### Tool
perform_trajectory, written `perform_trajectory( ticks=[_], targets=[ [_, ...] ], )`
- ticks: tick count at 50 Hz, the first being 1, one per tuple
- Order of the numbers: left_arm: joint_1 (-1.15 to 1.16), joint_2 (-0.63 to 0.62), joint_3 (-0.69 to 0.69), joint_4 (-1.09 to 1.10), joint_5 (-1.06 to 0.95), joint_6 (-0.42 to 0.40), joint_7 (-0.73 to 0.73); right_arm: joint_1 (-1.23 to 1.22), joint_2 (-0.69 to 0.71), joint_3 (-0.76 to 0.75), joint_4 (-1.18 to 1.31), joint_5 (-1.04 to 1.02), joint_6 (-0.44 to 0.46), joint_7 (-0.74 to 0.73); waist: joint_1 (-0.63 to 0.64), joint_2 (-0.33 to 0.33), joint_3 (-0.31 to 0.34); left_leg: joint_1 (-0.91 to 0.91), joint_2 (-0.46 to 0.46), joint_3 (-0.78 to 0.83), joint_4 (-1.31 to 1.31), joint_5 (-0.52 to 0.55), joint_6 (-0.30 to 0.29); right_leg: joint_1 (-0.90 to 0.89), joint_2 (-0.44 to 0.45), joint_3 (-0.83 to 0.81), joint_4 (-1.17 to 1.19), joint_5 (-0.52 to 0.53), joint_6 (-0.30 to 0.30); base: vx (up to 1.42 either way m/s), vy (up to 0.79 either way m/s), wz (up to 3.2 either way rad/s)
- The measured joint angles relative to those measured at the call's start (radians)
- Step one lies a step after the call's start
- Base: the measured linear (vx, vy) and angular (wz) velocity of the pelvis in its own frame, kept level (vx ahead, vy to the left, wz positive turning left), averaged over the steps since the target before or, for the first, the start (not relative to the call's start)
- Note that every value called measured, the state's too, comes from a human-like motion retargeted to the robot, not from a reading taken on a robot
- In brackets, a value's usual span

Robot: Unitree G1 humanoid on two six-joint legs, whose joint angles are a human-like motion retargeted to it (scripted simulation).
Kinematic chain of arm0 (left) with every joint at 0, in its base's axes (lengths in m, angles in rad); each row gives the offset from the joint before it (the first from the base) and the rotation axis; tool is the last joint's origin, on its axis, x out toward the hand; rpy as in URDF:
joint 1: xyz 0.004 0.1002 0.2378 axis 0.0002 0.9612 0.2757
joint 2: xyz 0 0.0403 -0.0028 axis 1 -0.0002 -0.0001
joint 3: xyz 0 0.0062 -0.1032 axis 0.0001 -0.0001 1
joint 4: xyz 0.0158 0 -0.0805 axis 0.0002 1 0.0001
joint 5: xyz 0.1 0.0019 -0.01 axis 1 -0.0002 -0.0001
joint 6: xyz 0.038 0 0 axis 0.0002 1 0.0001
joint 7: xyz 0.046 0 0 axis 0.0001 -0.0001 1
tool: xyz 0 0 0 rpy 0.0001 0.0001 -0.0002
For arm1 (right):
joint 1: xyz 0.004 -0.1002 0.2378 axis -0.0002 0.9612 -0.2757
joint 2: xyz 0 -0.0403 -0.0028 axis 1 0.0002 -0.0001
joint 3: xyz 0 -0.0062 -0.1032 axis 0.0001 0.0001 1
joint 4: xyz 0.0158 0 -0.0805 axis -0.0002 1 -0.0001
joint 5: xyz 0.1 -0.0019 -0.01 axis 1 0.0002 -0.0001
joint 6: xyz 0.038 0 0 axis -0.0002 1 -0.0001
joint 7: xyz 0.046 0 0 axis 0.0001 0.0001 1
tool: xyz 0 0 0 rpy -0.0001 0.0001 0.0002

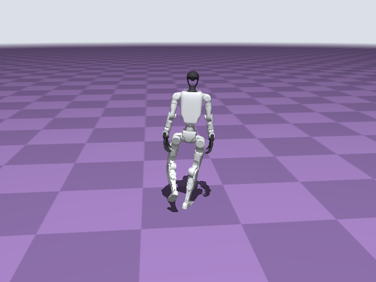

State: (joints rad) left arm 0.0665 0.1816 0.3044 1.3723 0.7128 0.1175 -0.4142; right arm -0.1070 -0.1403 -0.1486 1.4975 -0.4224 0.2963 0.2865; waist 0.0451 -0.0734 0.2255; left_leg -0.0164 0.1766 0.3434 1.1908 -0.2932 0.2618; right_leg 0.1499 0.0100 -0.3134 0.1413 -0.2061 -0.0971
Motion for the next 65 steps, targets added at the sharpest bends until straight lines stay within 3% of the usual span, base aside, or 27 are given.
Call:
perform_trajectory(
  ticks=[5, 8, 10, 12, 13, 15, 16, 18, 20, 23, 25, 27, 30, 33, 35, 38, 40, 43, 45, 47, 50, 53, 55, 58, 60, 65],
  targets=[
    [0.043, -0.012, 0.038, 0.14, 0.004, 0.019, 0.061, -0.092, -0.037, 0.03, -0.081, -0.069, -0.005, -0.029, 0.003, 0.009, -0.056, -0.23, 0.0, 0.106, -0.055, 0.061, 0.0, 0.079, 0.006, -0.065, -0.101, 0.02, 0.059, 0.42, 0.49, 0.82],
    [0.057, -0.025, 0.062, 0.193, 0.015, 0.055, 0.043, -0.124, -0.047, 0.035, -0.147, -0.078, -0.025, -0.064, -0.016, 0.002, -0.094, -0.335, -0.162, 0.162, -0.404, 0.179, -0.001, 0.088, -0.041, -0.133, -0.139, 0.064, 0.145, 0.19, 0.8, 1.12],
    [0.054, -0.024, 0.072, 0.209, 0.013, 0.077, 0.035, -0.143, -0.045, 0.045, -0.188, -0.054, -0.04, -0.089, 0.0, 0.014, -0.1, -0.352, -0.216, 0.124, -0.688, 0.271, -0.149, 0.113, -0.02, -0.16, -0.148, 0.067, 0.175, 0.43, 0.38, 0.17],
    [0.053, -0.021, 0.077, 0.206, 0.015, 0.08, 0.038, -0.15, -0.032, 0.058, -0.217, -0.02, -0.06, -0.105, 0.02, 0.039, -0.094, -0.316, -0.183, 0.183, -0.872, 0.374, -0.238, 0.155, 0.018, -0.168, -0.139, 0.064, 0.201, 0.49, 0.11, -0.19],
    [0.053, -0.021, 0.077, 0.199, 0.017, 0.076, 0.041, -0.151, -0.027, 0.063, -0.226, -0.005, -0.072, -0.106, 0.022, 0.044, -0.094, -0.303, -0.177, 0.207, -0.921, 0.445, -0.224, 0.174, 0.028, -0.169, -0.13, 0.068, 0.22, 0.52, 0.11, 0.12],
    [0.059, -0.025, 0.077, 0.179, 0.022, 0.071, 0.052, -0.139, -0.017, 0.072, -0.231, -0.001, -0.093, -0.088, 0.016, 0.024, -0.117, -0.27, -0.208, 0.296, -0.946, 0.405, -0.081, 0.199, 0.005, -0.181, -0.097, 0.103, 0.282, 0.71, 0.19, 0.27],
    [0.065, -0.028, 0.084, 0.167, 0.021, 0.073, 0.065, -0.124, -0.01, 0.076, -0.226, -0.03, -0.098, -0.061, 0.014, 0.014, -0.13, -0.274, -0.213, 0.254, -0.922, 0.382, -0.059, 0.21, -0.008, -0.173, -0.07, 0.155, 0.327, 0.87, 0.3, 0.04],
    [0.055, -0.032, 0.099, 0.14, 0.013, 0.086, 0.098, -0.099, 0.007, 0.089, -0.21, -0.093, -0.097, -0.028, 0.021, 0.02, -0.149, -0.296, -0.175, 0.158, -0.862, 0.341, -0.055, 0.211, -0.021, -0.242, -0.002, 0.298, 0.359, 0.68, 0.22, -0.17],
    [0.034, -0.042, 0.09, 0.098, 0.0, 0.1, 0.132, -0.062, 0.012, 0.103, -0.174, -0.132, -0.086, -0.033, 0.002, 0.053, -0.16, -0.223, -0.131, 0.216, -0.872, 0.306, -0.035, 0.204, -0.038, -0.298, 0.122, 0.466, 0.359, 0.57, 0.24, 0.71],
    [-0.012, -0.044, 0.031, -0.012, -0.024, 0.072, 0.108, -0.023, -0.012, 0.102, -0.091, -0.184, -0.07, 0.006, 0.019, 0.11, -0.157, -0.152, -0.114, 0.107, -0.903, 0.288, -0.045, 0.109, -0.04, -0.268, 0.413, 0.581, 0.359, 0.57, 0.33, 0.96],
    [-0.041, -0.04, -0.005, -0.11, -0.031, 0.035, 0.071, 0.003, -0.03, 0.103, -0.046, -0.221, -0.051, 0.061, 0.025, 0.139, -0.169, -0.126, -0.092, 0.088, -0.91, 0.284, -0.053, -0.003, -0.079, -0.247, 0.607, 0.514, 0.359, 0.44, 0.24, 1.14],
    [-0.074, -0.035, -0.056, -0.219, -0.049, 0.006, 0.067, 0.027, -0.044, 0.082, -0.012, -0.256, -0.037, 0.104, 0.001, 0.139, -0.17, -0.105, -0.127, 0.035, -0.936, 0.291, -0.05, -0.111, -0.126, -0.226, 0.709, 0.451, 0.356, 0.38, 0.25, 1.91],
    [-0.113, -0.011, -0.147, -0.38, -0.107, -0.041, 0.108, 0.06, -0.059, 0.06, 0.027, -0.253, -0.019, 0.133, -0.046, 0.124, -0.159, -0.077, -0.192, -0.051, -0.98, 0.314, -0.038, -0.227, -0.156, -0.201, 0.671, 0.387, 0.322, 0.24, 0.13, 2.4],
    [-0.144, 0.004, -0.207, -0.506, -0.161, -0.105, 0.165, 0.092, -0.06, 0.039, 0.045, -0.221, -0.002, 0.122, -0.089, 0.102, -0.143, -0.048, -0.257, -0.164, -1.011, 0.332, -0.032, -0.302, -0.174, -0.17, 0.482, 0.303, 0.251, 0.25, 0.06, 2.61],
    [-0.158, 0.007, -0.228, -0.566, -0.19, -0.14, 0.181, 0.11, -0.058, 0.024, 0.046, -0.194, 0.004, 0.109, -0.11, 0.071, -0.13, -0.025, -0.318, -0.25, -1.03, 0.342, -0.026, -0.347, -0.155, -0.039, 0.314, 0.285, 0.246, 0.21, -0.02, 2.66],
    [-0.162, -0.001, -0.24, -0.59, -0.209, -0.148, 0.145, 0.17, -0.057, 0.016, -0.011, -0.167, 0.005, 0.125, -0.118, 0.023, -0.107, 0.017, -0.405, -0.371, -1.039, 0.35, -0.013, -0.372, -0.086, 0.409, 0.125, 0.316, 0.344, 0.36, -0.03, 2.62],
    [-0.154, -0.005, -0.239, -0.571, -0.205, -0.134, 0.083, 0.213, -0.061, 0.006, -0.064, -0.162, -0.02, 0.14, -0.116, 0.019, -0.097, 0.037, -0.429, -0.458, -1.029, 0.349, -0.012, -0.368, -0.081, 0.542, 0.067, 0.332, 0.342, 0.29, -0.03, 2.61],
    [-0.137, -0.007, -0.198, -0.491, -0.161, -0.093, -0.024, 0.255, -0.083, -0.008, -0.129, -0.165, -0.051, 0.128, -0.096, 0.03, -0.097, 0.042, -0.438, -0.549, -1.012, 0.345, -0.01, -0.361, -0.125, 0.372, 0.103, 0.249, 0.259, 0.31, -0.1, 2.31],
    [-0.114, 0.003, -0.164, -0.416, -0.118, -0.071, -0.065, 0.269, -0.101, -0.014, -0.145, -0.164, -0.034, 0.1, -0.069, 0.041, -0.114, 0.043, -0.43, -0.576, -1.012, 0.34, -0.011, -0.325, -0.193, 0.074, 0.137, 0.15, 0.17, 0.31, -0.12, 1.95],
    [-0.095, 0.01, -0.127, -0.338, -0.048, -0.035, -0.078, 0.266, -0.124, -0.028, -0.142, -0.158, -0.011, 0.091, -0.048, 0.037, -0.118, 0.046, -0.44, -0.609, -1.003, 0.341, -0.017, -0.304, -0.172, 0.185, 0.139, 0.132, 0.177, 0.24, -0.12, 2.11],
    [-0.076, 0.009, -0.094, -0.218, 0.038, 0.016, -0.075, 0.246, -0.161, -0.074, -0.144, -0.149, 0.032, 0.082, -0.004, 0.061, -0.116, 0.017, -0.434, -0.618, -0.949, 0.341, -0.079, -0.252, -0.204, 0.064, 0.128, 0.105, 0.179, 0.12, -0.03, 2.26],
    [-0.06, -0.001, -0.042, -0.077, 0.044, 0.049, -0.039, 0.189, -0.197, -0.05, -0.134, -0.138, 0.074, 0.012, -0.024, 0.075, -0.128, -0.048, -0.389, -0.435, -0.873, 0.335, -0.163, -0.17, -0.203, -0.057, 0.063, 0.102, 0.184, 0.07, -0.05, 2.52],
    [-0.039, -0.001, -0.005, 0.007, 0.023, 0.057, -0.015, 0.143, -0.2, -0.03, -0.134, -0.15, 0.113, -0.066, -0.046, 0.068, -0.143, -0.099, -0.349, -0.236, -0.825, 0.311, -0.16, -0.122, -0.2, -0.128, 0.016, 0.107, 0.19, 0.06, -0.07, 2.5],
    [-0.01, 0.019, -0.009, 0.072, 0.012, 0.081, -0.043, 0.07, -0.186, -0.021, -0.146, -0.137, 0.134, -0.184, -0.072, 0.043, -0.153, -0.13, -0.291, 0.102, -0.806, 0.22, -0.014, -0.046, -0.211, -0.275, -0.045, 0.112, 0.209, 0.02, -0.06, 2.48],
    [-0.003, 0.032, -0.013, 0.09, 0.037, 0.107, -0.049, 0.027, -0.169, -0.007, -0.163, -0.109, 0.11, -0.224, -0.065, 0.036, -0.148, -0.125, -0.26, 0.268, -0.826, 0.212, 0.0, -0.001, -0.191, -0.326, -0.076, 0.115, 0.222, 0.0, -0.06, 2.12],
    [-0.019, 0.029, -0.029, 0.073, 0.054, 0.122, 0.062, -0.042, -0.144, 0.032, -0.246, -0.053, -0.002, -0.176, -0.053, 0.074, -0.142, -0.2, -0.313, 0.28, -0.937, 0.299, -0.131, 0.079, -0.102, -0.5, -0.141, 0.141, 0.301, -0.04, 0.07, 2.21]
  ],
)
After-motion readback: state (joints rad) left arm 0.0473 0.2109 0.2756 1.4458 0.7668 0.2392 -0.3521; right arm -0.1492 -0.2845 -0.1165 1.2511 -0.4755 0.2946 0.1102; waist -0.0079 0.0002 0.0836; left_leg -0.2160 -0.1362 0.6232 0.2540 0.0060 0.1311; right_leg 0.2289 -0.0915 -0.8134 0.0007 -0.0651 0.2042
